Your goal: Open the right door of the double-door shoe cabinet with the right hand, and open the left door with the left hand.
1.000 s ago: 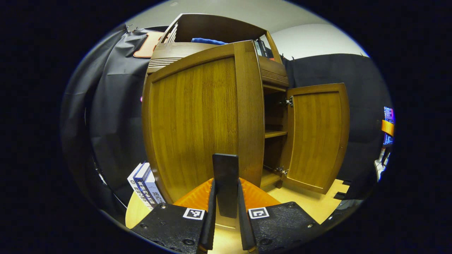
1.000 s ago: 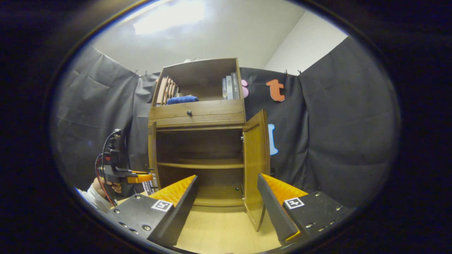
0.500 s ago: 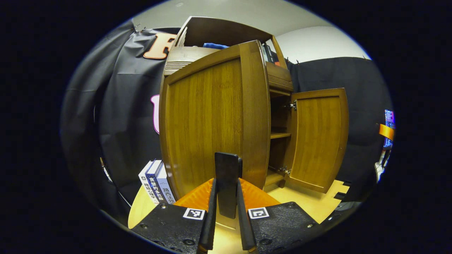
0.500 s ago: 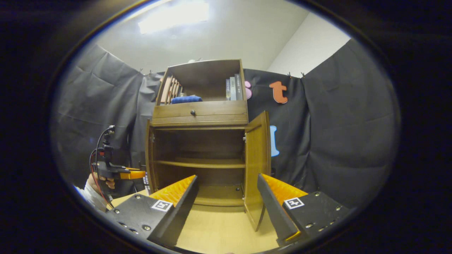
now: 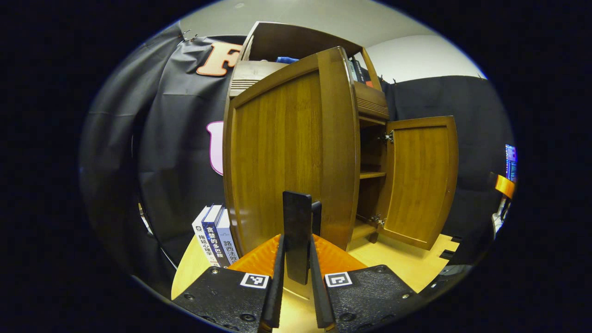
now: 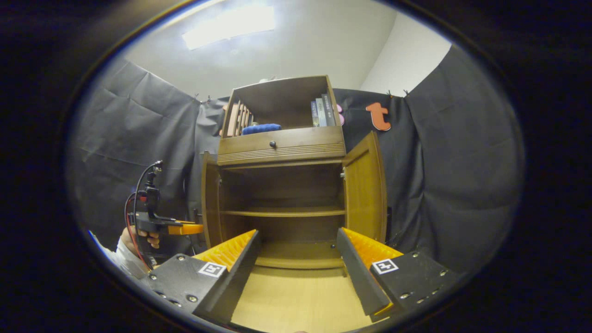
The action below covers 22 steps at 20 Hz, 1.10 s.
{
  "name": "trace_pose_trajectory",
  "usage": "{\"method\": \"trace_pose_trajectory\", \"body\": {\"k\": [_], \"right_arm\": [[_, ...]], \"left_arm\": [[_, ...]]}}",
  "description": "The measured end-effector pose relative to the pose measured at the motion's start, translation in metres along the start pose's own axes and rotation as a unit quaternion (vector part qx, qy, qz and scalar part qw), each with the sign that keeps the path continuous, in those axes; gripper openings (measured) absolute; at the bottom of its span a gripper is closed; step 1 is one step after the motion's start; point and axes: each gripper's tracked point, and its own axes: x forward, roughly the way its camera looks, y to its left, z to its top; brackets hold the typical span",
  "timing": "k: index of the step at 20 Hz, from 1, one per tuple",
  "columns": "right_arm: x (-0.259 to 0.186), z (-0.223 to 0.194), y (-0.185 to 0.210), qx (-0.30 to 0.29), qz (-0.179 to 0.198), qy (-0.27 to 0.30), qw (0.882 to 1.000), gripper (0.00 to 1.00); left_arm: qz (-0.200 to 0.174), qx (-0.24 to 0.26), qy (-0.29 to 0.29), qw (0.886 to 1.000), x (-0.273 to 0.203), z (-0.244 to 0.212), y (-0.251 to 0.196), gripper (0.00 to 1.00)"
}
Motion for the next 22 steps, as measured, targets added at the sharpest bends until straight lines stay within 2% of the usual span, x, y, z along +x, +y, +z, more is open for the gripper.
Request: {"method": "trace_pose_trajectory", "body": {"k": [1,3,4,5,11,13,14,15,16,17,18,20,21,22], "right_arm": [[0.000,0.000,0.006,0.004,0.004,-0.003,1.000,0.95],[0.003,0.001,0.019,0.002,0.015,-0.004,1.000,0.99],[0.004,0.002,0.022,-0.003,0.016,-0.005,1.000,0.94],[0.004,0.003,0.024,-0.009,0.014,-0.006,1.000,0.99],[-0.002,0.001,0.040,-0.001,0.014,-0.015,1.000,0.99],[-0.007,0.001,0.037,-0.014,-0.007,-0.022,1.000,0.94],[-0.009,0.005,0.034,-0.028,-0.022,-0.030,0.999,0.99],[-0.011,0.010,0.033,-0.040,-0.034,-0.037,0.998,0.99],[-0.013,0.012,0.035,-0.046,-0.041,-0.043,0.997,0.99],[-0.013,0.013,0.040,-0.049,-0.039,-0.045,0.997,0.94],[-0.010,0.011,0.046,-0.049,-0.032,-0.045,0.997,0.99],[-0.008,0.006,0.051,-0.043,-0.023,-0.040,0.998,0.99],[-0.005,0.003,0.053,-0.040,-0.019,-0.038,0.998,0.95],[-0.002,0.000,0.053,-0.038,-0.018,-0.035,0.999,0.98]], "left_arm": [[0.004,0.000,0.000,1.000,-0.002,0.000,0.004,0.29],[0.019,0.002,-0.002,1.000,-0.004,-0.001,0.018,0.30],[0.027,0.003,0.003,1.000,-0.007,-0.002,0.025,0.30],[0.028,-0.002,-0.001,1.000,-0.002,-0.003,0.031,0.27],[0.054,-0.004,-0.005,0.999,-0.029,-0.001,0.081,0.16],[0.065,0.000,-0.009,0.998,-0.034,-0.001,0.103,0.15],[0.074,0.004,-0.010,0.997,-0.037,-0.002,0.117,0.18],[0.067,-0.001,-0.014,0.998,-0.038,-0.001,0.125,0.09],[0.053,-0.011,-0.011,0.998,-0.037,-0.002,0.128,0.07],[0.042,-0.018,-0.014,0.999,-0.038,0.000,0.130,0.05],[0.032,-0.016,-0.015,0.999,-0.037,-0.002,0.132,0.05],[0.018,0.005,-0.019,1.000,-0.039,-0.001,0.131,0.05],[0.016,0.007,-0.017,1.000,-0.038,-0.001,0.131,0.05],[0.012,0.007,-0.017,1.000,-0.038,-0.001,0.131,0.06]]}}
